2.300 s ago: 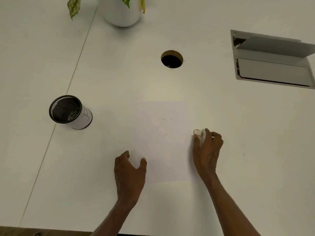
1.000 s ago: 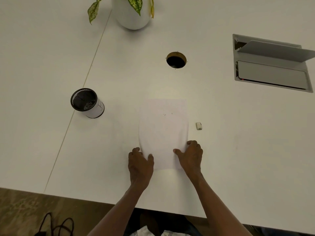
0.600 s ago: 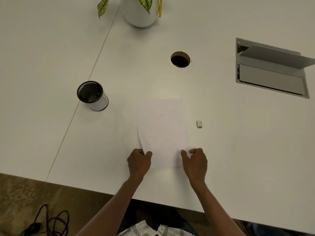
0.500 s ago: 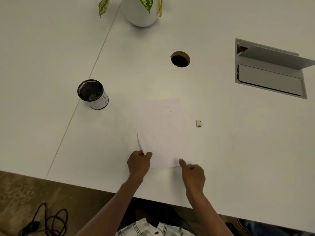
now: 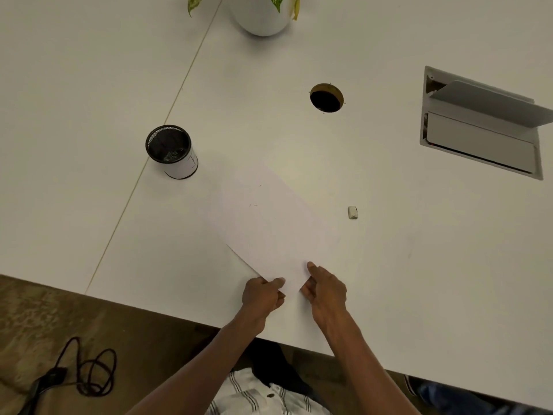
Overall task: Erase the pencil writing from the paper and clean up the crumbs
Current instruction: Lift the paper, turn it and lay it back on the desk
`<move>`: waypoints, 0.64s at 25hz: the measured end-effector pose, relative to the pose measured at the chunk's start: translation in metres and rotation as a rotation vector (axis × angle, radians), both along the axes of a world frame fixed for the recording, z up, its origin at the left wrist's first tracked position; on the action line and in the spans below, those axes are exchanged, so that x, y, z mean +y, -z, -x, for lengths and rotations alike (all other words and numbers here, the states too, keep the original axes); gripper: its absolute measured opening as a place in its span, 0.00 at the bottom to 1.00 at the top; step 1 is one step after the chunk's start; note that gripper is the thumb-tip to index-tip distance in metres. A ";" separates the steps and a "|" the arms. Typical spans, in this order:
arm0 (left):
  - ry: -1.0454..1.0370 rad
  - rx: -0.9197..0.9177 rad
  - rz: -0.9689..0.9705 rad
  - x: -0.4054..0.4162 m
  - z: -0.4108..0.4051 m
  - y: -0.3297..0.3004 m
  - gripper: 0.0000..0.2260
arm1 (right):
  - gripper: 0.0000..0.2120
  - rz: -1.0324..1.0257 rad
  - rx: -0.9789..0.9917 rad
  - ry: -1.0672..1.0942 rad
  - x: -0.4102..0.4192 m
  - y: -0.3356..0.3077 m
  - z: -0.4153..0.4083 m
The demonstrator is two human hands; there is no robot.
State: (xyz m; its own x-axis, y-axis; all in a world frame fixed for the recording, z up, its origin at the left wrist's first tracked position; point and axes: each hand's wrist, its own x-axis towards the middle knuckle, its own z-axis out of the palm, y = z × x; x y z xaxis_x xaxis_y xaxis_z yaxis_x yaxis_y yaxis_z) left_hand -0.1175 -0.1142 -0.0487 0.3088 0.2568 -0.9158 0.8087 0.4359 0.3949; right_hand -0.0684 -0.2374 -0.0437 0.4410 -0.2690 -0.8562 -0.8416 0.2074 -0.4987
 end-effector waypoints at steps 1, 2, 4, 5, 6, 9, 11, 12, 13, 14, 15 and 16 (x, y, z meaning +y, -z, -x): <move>0.014 -0.008 0.008 0.000 -0.001 0.000 0.07 | 0.09 0.042 -0.010 -0.043 -0.001 0.002 -0.004; 0.021 -0.016 0.019 0.001 -0.002 0.000 0.08 | 0.10 0.074 -0.021 -0.082 0.000 0.003 -0.009; 0.025 -0.030 0.058 0.005 -0.005 -0.001 0.10 | 0.12 0.106 -0.054 -0.126 -0.002 0.005 -0.018; 0.029 -0.029 0.086 0.006 -0.006 -0.003 0.12 | 0.14 0.129 -0.082 -0.143 -0.001 0.004 -0.023; 0.040 -0.019 0.115 0.009 -0.005 -0.005 0.14 | 0.17 0.168 -0.115 -0.175 -0.001 0.000 -0.027; 0.143 0.042 0.160 0.019 0.001 -0.011 0.24 | 0.16 0.306 -0.229 -0.308 -0.002 -0.019 -0.041; 0.135 0.053 0.096 0.031 0.003 -0.012 0.27 | 0.12 0.376 -0.317 -0.408 -0.005 -0.040 -0.050; 0.082 0.038 0.039 0.038 0.004 -0.011 0.26 | 0.10 0.410 -0.366 -0.454 -0.006 -0.052 -0.054; 0.011 0.011 -0.023 0.047 0.004 -0.010 0.24 | 0.09 0.440 -0.419 -0.498 -0.005 -0.064 -0.058; -0.065 -0.021 -0.085 0.057 0.002 -0.009 0.21 | 0.10 0.462 -0.471 -0.540 -0.003 -0.078 -0.062; -0.136 -0.052 -0.137 0.068 0.000 -0.008 0.18 | 0.10 0.481 -0.520 -0.585 0.001 -0.092 -0.066; -0.195 -0.076 -0.177 0.078 -0.004 -0.008 0.16 | 0.09 0.505 -0.566 -0.633 0.007 -0.106 -0.070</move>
State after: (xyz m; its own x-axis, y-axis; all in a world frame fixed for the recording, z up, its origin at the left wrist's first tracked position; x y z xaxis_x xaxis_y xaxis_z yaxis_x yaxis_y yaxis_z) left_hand -0.1137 -0.0364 -0.0412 0.3038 0.4717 -0.8278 0.6817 0.4993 0.5347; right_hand 0.0015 -0.2305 0.0620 0.9387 -0.1178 -0.3239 -0.3337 -0.5464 -0.7682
